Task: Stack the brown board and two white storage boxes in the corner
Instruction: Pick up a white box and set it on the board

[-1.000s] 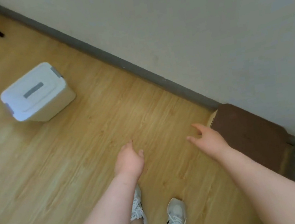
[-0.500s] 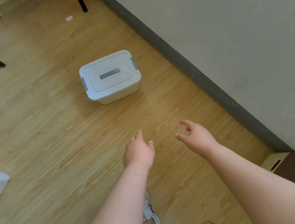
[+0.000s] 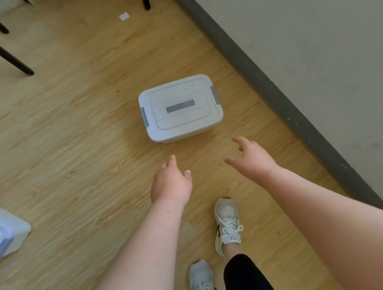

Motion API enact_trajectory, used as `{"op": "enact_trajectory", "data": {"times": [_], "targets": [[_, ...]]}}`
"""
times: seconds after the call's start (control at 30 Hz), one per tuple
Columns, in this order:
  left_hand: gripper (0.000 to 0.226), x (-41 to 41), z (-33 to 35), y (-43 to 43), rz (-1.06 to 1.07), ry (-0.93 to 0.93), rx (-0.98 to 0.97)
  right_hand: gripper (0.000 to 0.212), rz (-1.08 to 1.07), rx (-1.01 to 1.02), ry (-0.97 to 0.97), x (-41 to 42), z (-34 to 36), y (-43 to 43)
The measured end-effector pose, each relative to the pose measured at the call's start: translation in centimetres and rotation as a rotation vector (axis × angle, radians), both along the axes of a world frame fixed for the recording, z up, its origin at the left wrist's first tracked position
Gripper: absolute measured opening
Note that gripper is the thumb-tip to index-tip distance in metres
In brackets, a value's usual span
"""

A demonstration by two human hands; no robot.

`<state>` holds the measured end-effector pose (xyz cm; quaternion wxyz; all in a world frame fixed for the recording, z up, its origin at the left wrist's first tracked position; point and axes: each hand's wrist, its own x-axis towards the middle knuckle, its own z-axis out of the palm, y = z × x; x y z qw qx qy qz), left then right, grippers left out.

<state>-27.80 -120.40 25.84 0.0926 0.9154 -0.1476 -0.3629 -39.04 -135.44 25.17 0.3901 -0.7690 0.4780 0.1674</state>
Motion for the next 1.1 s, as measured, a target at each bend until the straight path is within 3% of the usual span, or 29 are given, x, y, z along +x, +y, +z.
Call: {"op": "enact_trajectory", "data": {"times": [0.47, 0.7, 1.1], "targets": [[0.06, 12.9, -7.8, -8.0, 0.233, 0.033, 0.014, 0.067, 0.066, 0.003, 0.01, 13.6, -7.1, -10.4], [0.06, 19.2, -15.9, -10.3, 0.23, 0.031, -0.012, 0.068, 0.012, 0.017, 0.009, 18.9, -15.0, -12.9], [0.065, 23.7, -27.2, -11.1, 0.349, 0.018, 0.05, 0.077, -0.119, -0.087, 0.097, 21.8, -25.6, -16.8]]}}
